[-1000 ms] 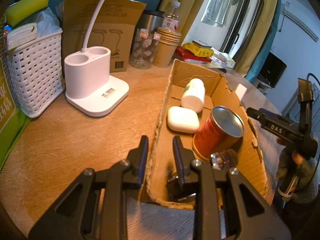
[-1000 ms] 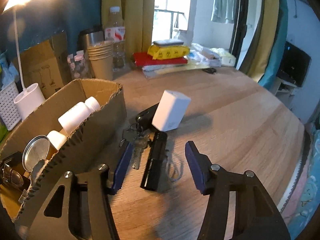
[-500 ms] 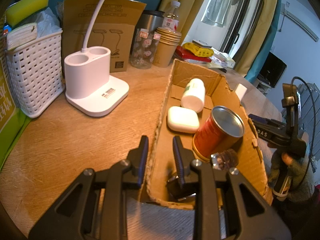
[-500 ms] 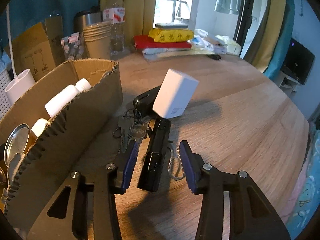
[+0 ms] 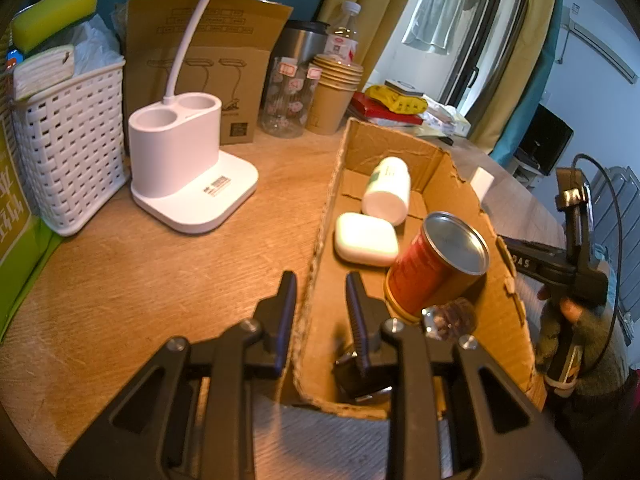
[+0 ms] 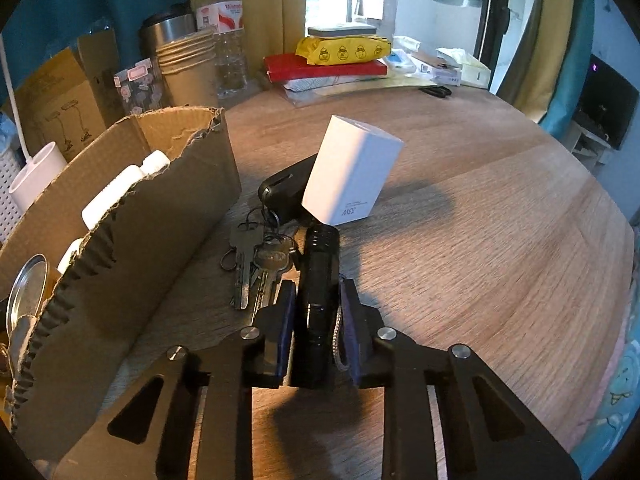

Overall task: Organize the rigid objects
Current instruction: 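Move the right tool to the black flashlight and grasp it, then carry the flashlight over the box and release it with the right tool, then move the right tool back to the white charger block and grasp it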

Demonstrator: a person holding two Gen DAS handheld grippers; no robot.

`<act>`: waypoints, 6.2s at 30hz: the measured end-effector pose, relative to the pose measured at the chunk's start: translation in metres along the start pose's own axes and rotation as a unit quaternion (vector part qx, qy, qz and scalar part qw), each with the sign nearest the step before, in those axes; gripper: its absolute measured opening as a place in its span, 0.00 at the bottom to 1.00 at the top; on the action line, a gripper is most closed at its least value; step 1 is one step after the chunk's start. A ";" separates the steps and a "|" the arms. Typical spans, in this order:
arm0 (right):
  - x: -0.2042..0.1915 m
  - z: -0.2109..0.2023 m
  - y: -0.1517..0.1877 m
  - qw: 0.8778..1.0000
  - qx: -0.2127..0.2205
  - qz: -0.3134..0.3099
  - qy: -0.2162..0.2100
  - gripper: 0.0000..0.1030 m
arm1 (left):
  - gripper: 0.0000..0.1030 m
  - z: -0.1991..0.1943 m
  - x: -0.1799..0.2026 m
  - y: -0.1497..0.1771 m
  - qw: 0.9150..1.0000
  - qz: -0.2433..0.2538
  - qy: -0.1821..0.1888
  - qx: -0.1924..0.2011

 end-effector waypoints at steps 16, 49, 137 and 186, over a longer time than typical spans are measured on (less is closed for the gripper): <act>-0.009 -0.033 -0.004 0.998 0.032 0.021 -0.054 0.22 | 0.26 0.000 0.000 0.000 1.000 0.000 0.000 0.000; -0.082 -0.094 -0.055 0.988 0.107 -0.028 -0.105 0.22 | 0.26 0.000 0.000 0.000 1.000 -0.002 0.000 0.000; -0.014 -0.031 -0.061 0.996 0.088 0.026 -0.001 0.49 | 0.26 0.000 -0.001 0.000 1.000 -0.003 0.001 0.000; 0.031 0.026 -0.069 0.990 0.081 0.105 0.041 0.30 | 0.26 -0.001 -0.001 0.001 1.000 -0.003 0.001 -0.001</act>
Point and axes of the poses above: each gripper's, at about its wrist camera, not at the fingertips, and z roughly the way its jaws point, x to its right, y to its underside, the point moved 10 cm from there along z, roughly the way its jaws point, and after that the axes turned 12 degrees about x, right-handed, at the moved point
